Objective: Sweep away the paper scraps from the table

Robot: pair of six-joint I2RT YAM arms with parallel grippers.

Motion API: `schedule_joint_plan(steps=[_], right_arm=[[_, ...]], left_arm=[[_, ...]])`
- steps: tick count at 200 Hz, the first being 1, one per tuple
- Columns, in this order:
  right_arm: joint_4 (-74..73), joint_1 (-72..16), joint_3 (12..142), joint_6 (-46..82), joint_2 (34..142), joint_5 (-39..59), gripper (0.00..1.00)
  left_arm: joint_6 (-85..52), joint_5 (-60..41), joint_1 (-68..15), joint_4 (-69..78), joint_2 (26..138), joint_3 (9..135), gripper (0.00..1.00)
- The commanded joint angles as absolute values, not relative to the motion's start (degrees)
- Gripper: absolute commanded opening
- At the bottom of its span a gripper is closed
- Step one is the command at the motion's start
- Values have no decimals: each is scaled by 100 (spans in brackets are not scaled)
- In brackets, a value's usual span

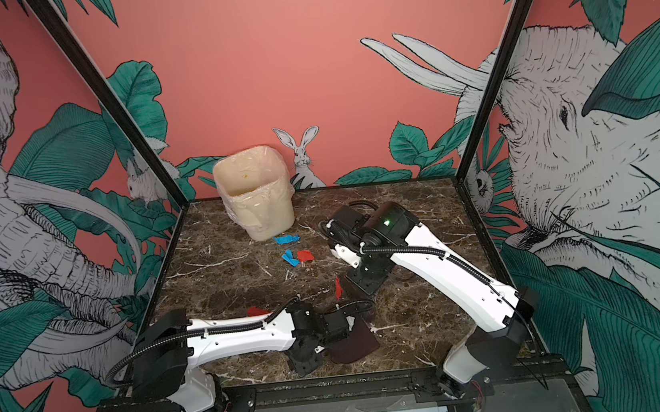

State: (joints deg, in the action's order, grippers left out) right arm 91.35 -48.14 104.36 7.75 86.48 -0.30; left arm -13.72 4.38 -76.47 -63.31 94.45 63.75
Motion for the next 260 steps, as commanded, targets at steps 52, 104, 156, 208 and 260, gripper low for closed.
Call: schedule_joint_plan(steps=[52, 104, 156, 208, 260], right_arm=[[9149, -3889, 10399, 873, 7770, -557, 0], [8697, -3577, 10022, 721, 7741, -153, 0], [8534, -3505, 9969, 638, 7779, -315, 0], [8518, -3340, 9877, 551, 7790, -505, 0], [8517, -3340, 9703, 370, 8223, -761, 0]], left_arm=[[-1641, 1239, -7635, -6531, 8672, 6592, 0], [-1671, 1364, -7618, -6471, 8479, 6565, 0], [-1749, 1723, -7612, -6338, 8030, 6601, 0], [-1712, 1802, -7558, -6135, 7620, 6459, 0], [-1969, 1166, -7558, -6434, 8256, 6200, 0]])
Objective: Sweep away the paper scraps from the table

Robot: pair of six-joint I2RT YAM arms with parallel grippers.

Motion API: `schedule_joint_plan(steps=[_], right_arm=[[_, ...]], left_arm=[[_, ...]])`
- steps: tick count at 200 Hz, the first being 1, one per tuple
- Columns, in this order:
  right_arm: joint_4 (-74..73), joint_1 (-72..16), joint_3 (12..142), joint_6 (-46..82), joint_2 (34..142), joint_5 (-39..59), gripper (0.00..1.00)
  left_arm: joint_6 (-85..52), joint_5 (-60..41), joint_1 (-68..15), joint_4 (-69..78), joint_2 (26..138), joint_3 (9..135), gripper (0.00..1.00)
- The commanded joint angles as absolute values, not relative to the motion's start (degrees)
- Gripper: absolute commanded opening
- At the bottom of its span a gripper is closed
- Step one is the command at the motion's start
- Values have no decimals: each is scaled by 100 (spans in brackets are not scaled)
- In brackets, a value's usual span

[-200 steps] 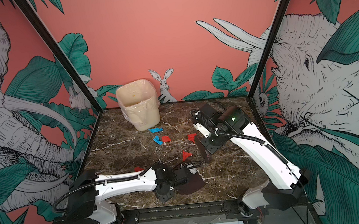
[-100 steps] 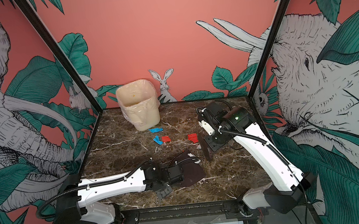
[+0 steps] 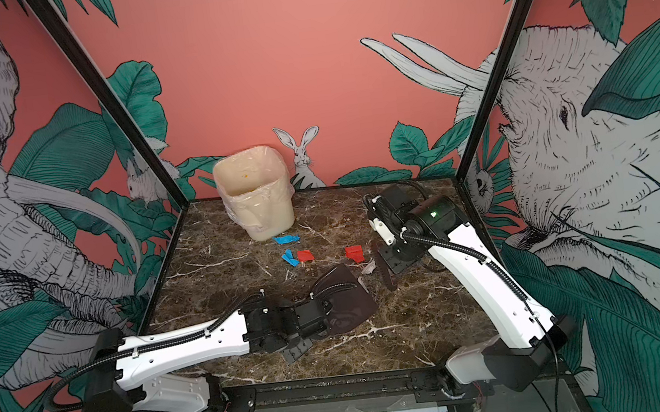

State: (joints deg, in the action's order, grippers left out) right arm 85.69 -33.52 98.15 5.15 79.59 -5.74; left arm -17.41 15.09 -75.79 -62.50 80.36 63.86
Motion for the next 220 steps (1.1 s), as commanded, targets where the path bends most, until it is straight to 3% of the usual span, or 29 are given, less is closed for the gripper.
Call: schedule_joint_plan(steps=[1, 94, 220], right_arm=[[8512, -3340, 9699, 365, 8238, -758, 0], [9083, -3918, 9971, -243, 9341, -818, 0], [9405, -4544, 10359, -632, 9773, -719, 0]], left_arm=[[-1973, 1163, -7559, -6438, 8272, 6203, 0], [-1924, 365, -7493, -6495, 8710, 6092, 0], [-1864, 28, -7384, -6303, 8833, 5859, 0]])
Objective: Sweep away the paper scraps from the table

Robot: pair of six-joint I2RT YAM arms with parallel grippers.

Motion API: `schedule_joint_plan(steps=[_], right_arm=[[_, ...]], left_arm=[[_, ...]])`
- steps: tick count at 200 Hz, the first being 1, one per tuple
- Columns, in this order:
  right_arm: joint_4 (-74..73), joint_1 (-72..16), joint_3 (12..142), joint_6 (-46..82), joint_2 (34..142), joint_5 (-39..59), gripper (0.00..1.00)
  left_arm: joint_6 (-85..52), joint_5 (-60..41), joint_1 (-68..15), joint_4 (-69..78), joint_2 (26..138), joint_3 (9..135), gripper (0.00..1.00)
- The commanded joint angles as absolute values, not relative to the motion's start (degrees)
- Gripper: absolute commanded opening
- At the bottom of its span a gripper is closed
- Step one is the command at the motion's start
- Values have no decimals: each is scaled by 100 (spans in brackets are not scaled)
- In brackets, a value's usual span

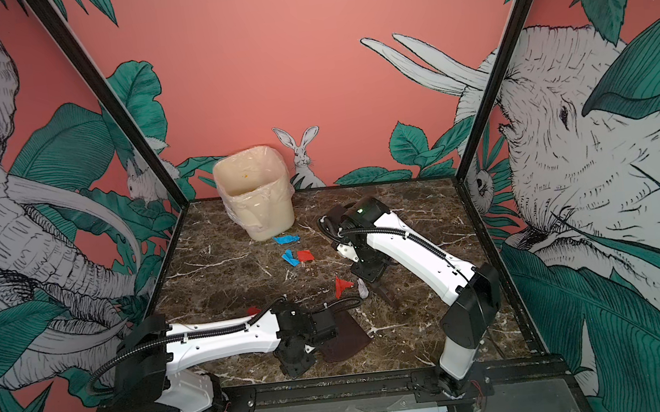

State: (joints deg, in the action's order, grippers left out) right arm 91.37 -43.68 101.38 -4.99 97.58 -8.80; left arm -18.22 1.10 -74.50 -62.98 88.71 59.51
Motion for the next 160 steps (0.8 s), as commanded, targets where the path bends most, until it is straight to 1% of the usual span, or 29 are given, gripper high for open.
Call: schedule_joint_plan(steps=[1, 41, 72, 85, 102, 127, 160], right_arm=[[9409, -4555, 10373, -633, 9767, -694, 0], [9507, -4886, 10643, -618, 9536, -167, 0], [9579, -4919, 10680, -554, 9490, -578, 0], [9561, -4911, 10603, -545, 9619, -904, 0], [9512, -4913, 10597, -546, 9846, -1098, 0], [9507, -4917, 10670, -567, 10121, -1164, 0], [9485, -5039, 10679, -655, 10182, -745, 0]], left_arm=[[-1864, 27, -7383, -6302, 8833, 5852, 0], [-1864, -17, -7342, -6269, 8844, 5827, 0], [-1872, -35, -7338, -6267, 8841, 5795, 0], [-1872, -52, -7337, -6267, 8848, 5787, 0], [-1882, -56, -7328, -6267, 8868, 5789, 0], [-1928, -24, -7323, -6289, 8846, 5792, 0], [-1985, 0, -7317, -6255, 8807, 5733, 0]])
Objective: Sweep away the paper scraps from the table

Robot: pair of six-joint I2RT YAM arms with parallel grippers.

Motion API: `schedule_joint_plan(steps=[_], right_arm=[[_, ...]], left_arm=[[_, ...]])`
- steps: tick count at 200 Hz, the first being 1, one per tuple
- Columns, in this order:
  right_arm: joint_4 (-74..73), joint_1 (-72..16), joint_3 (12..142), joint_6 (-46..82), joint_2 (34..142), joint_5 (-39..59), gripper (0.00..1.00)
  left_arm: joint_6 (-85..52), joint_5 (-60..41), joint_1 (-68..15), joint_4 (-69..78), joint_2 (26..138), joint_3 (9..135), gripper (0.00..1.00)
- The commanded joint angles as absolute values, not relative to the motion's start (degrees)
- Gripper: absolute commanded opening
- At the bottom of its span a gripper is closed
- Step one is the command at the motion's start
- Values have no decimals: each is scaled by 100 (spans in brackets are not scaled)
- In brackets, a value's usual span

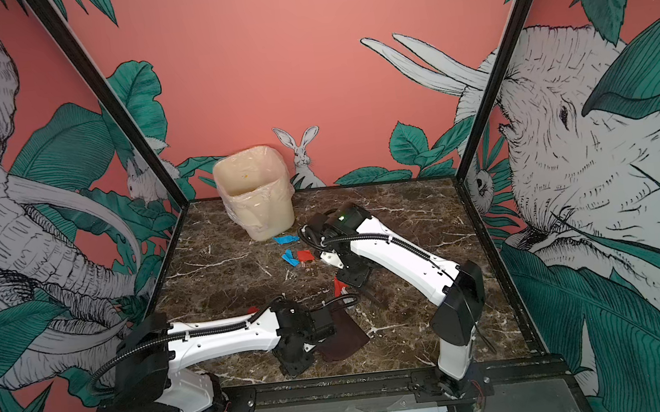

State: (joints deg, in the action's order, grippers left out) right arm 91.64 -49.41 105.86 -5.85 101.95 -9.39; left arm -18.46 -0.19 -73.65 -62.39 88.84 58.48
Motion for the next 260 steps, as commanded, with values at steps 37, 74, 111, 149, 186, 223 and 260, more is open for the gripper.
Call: schedule_joint_plan(steps=[37, 74, 111, 149, 186, 223, 260], right_arm=[[9529, -5409, 10743, -686, 9957, 17, 0], [9643, -5784, 10860, -667, 9698, 551, 0], [9735, -5889, 11013, -567, 9477, 495, 0], [9832, -5738, 11014, -418, 9387, -172, 0], [9807, -5322, 11239, -127, 9220, -800, 0], [9633, -4894, 11197, 63, 8794, -1124, 0], [9040, -4267, 10648, 200, 8244, -995, 0]], left_arm=[[-2004, 24, -7295, -6240, 8796, 5701, 0], [-2038, 86, -7264, -6250, 8763, 5660, 0], [-2091, 166, -7260, -6242, 8706, 5630, 0], [-2109, 409, -7255, -6181, 8532, 5620, 0], [-2144, 597, -7259, -6083, 8368, 5598, 0], [-2148, 783, -7277, -6082, 8156, 5681, 0], [-2260, 1223, -7287, -6387, 7749, 5958, 0]])
